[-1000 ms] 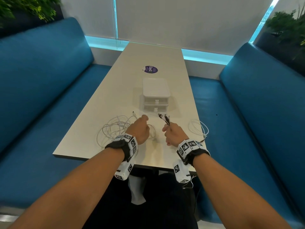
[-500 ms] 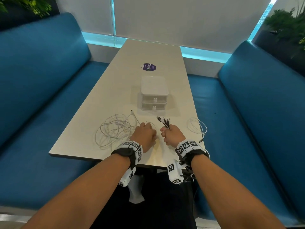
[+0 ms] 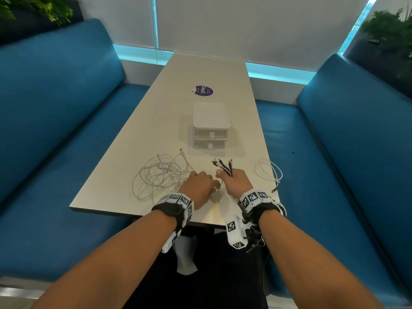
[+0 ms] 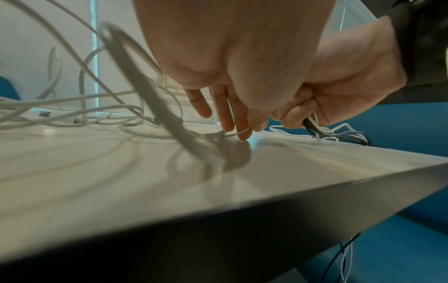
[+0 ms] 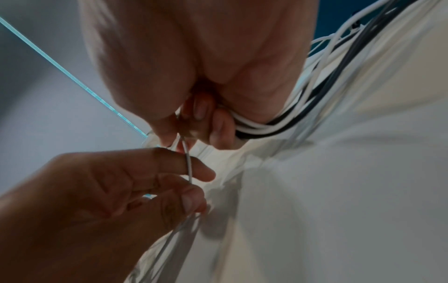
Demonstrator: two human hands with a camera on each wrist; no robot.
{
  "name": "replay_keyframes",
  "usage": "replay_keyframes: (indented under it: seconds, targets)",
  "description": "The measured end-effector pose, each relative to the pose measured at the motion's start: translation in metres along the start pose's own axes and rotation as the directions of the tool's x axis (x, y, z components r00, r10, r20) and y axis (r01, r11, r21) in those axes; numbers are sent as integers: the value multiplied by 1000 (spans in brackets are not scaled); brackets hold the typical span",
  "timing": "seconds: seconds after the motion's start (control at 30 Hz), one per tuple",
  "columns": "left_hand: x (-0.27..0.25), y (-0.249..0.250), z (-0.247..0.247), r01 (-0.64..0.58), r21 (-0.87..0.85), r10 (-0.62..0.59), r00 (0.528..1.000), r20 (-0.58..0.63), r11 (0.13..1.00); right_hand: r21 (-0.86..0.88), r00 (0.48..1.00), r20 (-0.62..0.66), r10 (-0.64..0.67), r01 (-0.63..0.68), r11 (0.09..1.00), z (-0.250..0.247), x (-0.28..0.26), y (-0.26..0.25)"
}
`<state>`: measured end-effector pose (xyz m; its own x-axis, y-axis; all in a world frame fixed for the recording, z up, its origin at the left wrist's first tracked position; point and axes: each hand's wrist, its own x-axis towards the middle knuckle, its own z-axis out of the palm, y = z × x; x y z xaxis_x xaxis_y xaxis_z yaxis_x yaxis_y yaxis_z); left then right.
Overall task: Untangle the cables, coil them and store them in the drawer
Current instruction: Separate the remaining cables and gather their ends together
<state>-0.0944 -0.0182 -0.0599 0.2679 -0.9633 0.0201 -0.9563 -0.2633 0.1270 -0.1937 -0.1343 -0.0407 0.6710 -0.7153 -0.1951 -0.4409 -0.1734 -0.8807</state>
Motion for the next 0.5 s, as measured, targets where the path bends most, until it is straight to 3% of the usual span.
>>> replay_keyframes:
  seconds: [0.23,0.33,0.5]
  targets:
    - [-7,-9,0,23,67,-22,1000,-5,998,-67,1000,-15,-14,13,998,-5,5,2]
    - [-14,-19,0,31,102,-30,1000,-7,994,-3,998,-35,46,-46,999,-5,12,8]
    - [-13,-14,0,-22,133,22,1000,4,991,98,999,-12,41,-39,994,-2,1,-6]
